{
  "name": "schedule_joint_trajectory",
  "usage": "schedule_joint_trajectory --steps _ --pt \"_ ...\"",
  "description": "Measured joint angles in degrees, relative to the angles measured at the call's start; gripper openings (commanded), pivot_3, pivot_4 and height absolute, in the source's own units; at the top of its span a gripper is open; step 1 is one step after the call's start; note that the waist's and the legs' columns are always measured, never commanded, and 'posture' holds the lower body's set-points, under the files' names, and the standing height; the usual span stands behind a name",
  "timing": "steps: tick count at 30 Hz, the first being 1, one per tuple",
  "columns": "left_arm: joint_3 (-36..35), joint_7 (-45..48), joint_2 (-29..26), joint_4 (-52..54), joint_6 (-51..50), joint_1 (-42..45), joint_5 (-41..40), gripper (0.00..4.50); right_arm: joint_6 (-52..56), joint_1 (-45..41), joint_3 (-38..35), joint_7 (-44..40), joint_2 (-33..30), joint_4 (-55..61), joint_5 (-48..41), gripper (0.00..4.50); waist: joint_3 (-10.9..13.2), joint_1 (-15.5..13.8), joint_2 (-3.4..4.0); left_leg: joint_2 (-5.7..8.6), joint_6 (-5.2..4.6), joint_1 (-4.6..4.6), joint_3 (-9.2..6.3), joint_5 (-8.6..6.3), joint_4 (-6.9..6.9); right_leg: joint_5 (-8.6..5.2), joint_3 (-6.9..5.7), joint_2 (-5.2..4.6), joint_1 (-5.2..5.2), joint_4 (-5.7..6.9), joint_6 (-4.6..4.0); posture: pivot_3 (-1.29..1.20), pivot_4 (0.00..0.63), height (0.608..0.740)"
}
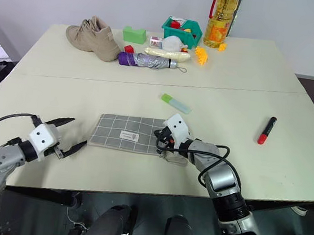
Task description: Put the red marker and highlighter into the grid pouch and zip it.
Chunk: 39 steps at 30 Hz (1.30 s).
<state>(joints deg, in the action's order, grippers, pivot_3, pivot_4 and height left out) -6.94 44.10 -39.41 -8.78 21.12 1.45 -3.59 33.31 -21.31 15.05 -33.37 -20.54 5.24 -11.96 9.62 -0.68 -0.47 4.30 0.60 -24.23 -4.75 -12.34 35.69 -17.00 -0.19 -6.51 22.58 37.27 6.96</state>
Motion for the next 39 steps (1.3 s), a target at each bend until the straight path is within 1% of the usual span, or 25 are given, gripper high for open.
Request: schedule_joint_trajectory --steps 5,8,11,12,14,15,18,21,24,26,28,30,31,35,37,38,39 --pt "5.93 2.00 -0.02 -11.89 16.63 9.52 4.57 4.50 -0.04 0.06 0.18 0.07 0.78 -0.05 0.55 0.06 -0.02 0.27 -0.02 0.00 0.01 0.01 0.03 0.01 -0.05 0.01 0.01 0.04 0.03 0.04 0.02 0.00 0.150 0.739" --pt "8.53 2.06 0.05 -18.84 24.76 14.60 6.84 4.50 -0.04 0.07 0.11 0.26 0.84 -0.08 0.77 0.06 -0.02 0.26 -0.03 0.01 0.01 0.05 0.03 0.02 -0.04 0.01 0.00 0.06 -0.01 0.06 0.03 0.00 0.150 0.739" --pt "11.00 2.11 0.16 -25.41 32.08 18.70 8.49 3.64 -0.01 0.09 0.10 0.41 0.94 -0.07 1.23 0.00 -0.03 0.18 -0.04 0.02 0.01 0.11 0.04 0.02 -0.03 0.03 0.00 0.06 -0.07 0.07 0.07 0.00 0.150 0.739" --pt "11.98 2.10 0.26 -27.47 34.06 19.72 8.96 3.23 -0.01 0.11 0.10 0.44 0.99 -0.06 1.38 0.00 -0.03 0.21 -0.05 0.02 0.01 0.11 0.04 0.02 -0.03 0.04 0.00 0.08 -0.07 0.07 0.07 0.00 0.150 0.739" --pt "13.67 2.31 0.45 -31.15 37.80 21.48 9.51 2.12 0.00 0.22 0.10 0.51 1.05 0.06 1.63 0.00 -0.03 0.20 -0.05 0.02 0.00 0.10 0.04 0.02 -0.03 0.04 0.00 0.08 -0.06 0.09 0.08 0.00 0.150 0.739" --pt "14.51 2.58 0.51 -32.46 39.11 22.09 9.51 1.68 0.02 0.30 0.10 0.61 1.09 0.15 1.65 0.00 -0.03 0.22 -0.05 0.02 0.00 0.11 0.04 0.03 -0.03 0.04 0.00 0.08 -0.07 0.11 0.09 0.00 0.150 0.739" --pt "14.90 2.79 0.57 -34.71 42.51 24.52 9.11 0.08 0.05 0.56 0.01 0.99 1.13 0.31 1.69 0.00 -0.05 0.15 -0.07 0.02 0.00 0.11 0.05 0.03 0.00 0.04 0.00 0.08 -0.08 0.13 0.10 0.00 0.150 0.739" --pt "15.33 3.23 0.54 -36.18 43.98 25.36 8.37 0.03 0.07 0.66 0.01 1.12 1.21 0.44 1.70 0.00 -0.05 0.24 -0.07 0.03 0.00 0.16 0.05 0.03 -0.01 0.03 0.00 0.08 -0.15 0.16 0.11 0.00 0.150 0.739" --pt "15.54 4.04 0.52 -35.77 43.87 24.27 6.07 0.03 -0.08 0.67 0.01 1.54 1.57 0.45 1.74 0.00 -0.05 0.43 -0.07 0.03 -0.01 0.15 0.05 0.03 -0.01 0.03 0.00 0.08 -0.15 0.17 0.12 0.00 0.150 0.739" --pt "15.49 4.65 0.50 -33.88 41.61 22.81 3.79 0.03 -0.71 0.60 -0.01 2.09 1.68 0.33 1.88 0.00 -0.05 0.59 -0.07 0.03 -0.01 0.15 0.05 0.03 -0.01 0.03 0.01 0.08 -0.15 0.18 0.12 0.00 0.150 0.739" --pt "14.98 5.54 0.60 -29.21 35.01 19.79 0.04 0.03 -1.53 0.03 -0.90 3.20 1.75 -0.17 2.14 0.00 -0.04 0.93 -0.06 0.02 -0.01 0.15 0.04 0.03 -0.02 0.03 0.02 0.08 -0.15 0.20 0.12 0.00 0.150 0.739" --pt "14.33 5.18 0.66 -24.01 26.98 16.94 -2.35 0.00 -1.50 -1.49 -3.96 4.00 1.35 -1.20 1.87 0.53 -0.03 1.32 -0.05 0.02 -0.01 0.14 0.03 0.03 -0.02 0.03 0.02 0.08 -0.19 0.24 0.12 0.00 0.150 0.739" --pt "13.85 3.94 0.89 -20.23 21.08 15.40 -3.39 0.00 -1.38 -2.61 -6.43 3.92 0.67 -1.35 1.35 0.78 -0.02 1.42 -0.04 0.02 -0.01 0.13 0.03 0.03 -0.02 0.03 0.03 0.08 -0.22 0.27 0.12 0.00 0.150 0.739" --pt "10.70 -2.45 2.64 -6.12 3.12 10.52 -6.08 0.00 -1.15 -6.30 -11.44 1.95 -3.02 -1.31 -0.59 2.82 -0.01 1.64 -0.04 -0.04 -0.01 0.12 0.03 0.03 -0.06 0.03 0.07 0.16 -0.17 0.30 0.12 0.00 0.150 0.739" --pt "9.27 -6.40 4.33 0.53 -3.83 7.95 -6.62 0.00 -1.05 -6.62 -12.37 0.56 -5.36 -1.29 -0.67 3.74 -0.01 1.61 -0.04 -0.04 -0.01 0.10 0.04 0.03 -0.08 0.02 0.08 0.16 -0.17 0.28 0.12 0.00 0.150 0.739" --pt "8.82 -8.48 5.25 3.96 -7.41 6.55 -6.61 0.00 -0.78 -6.62 -12.93 -0.36 -6.27 -1.28 -0.73 4.13 -0.01 1.58 -0.04 -0.05 -0.01 0.09 0.05 0.03 -0.11 0.02 0.10 0.16 -0.14 0.27 0.12 0.00 0.150 0.739" --pt "8.41 -9.63 5.71 5.72 -9.33 5.76 -6.43 0.00 -0.50 -6.61 -13.08 -0.93 -6.47 -1.22 -0.90 4.13 0.00 1.55 -0.04 -0.06 -0.01 0.09 0.05 0.03 -0.11 0.02 0.09 0.18 -0.14 0.27 0.12 0.00 0.150 0.739"
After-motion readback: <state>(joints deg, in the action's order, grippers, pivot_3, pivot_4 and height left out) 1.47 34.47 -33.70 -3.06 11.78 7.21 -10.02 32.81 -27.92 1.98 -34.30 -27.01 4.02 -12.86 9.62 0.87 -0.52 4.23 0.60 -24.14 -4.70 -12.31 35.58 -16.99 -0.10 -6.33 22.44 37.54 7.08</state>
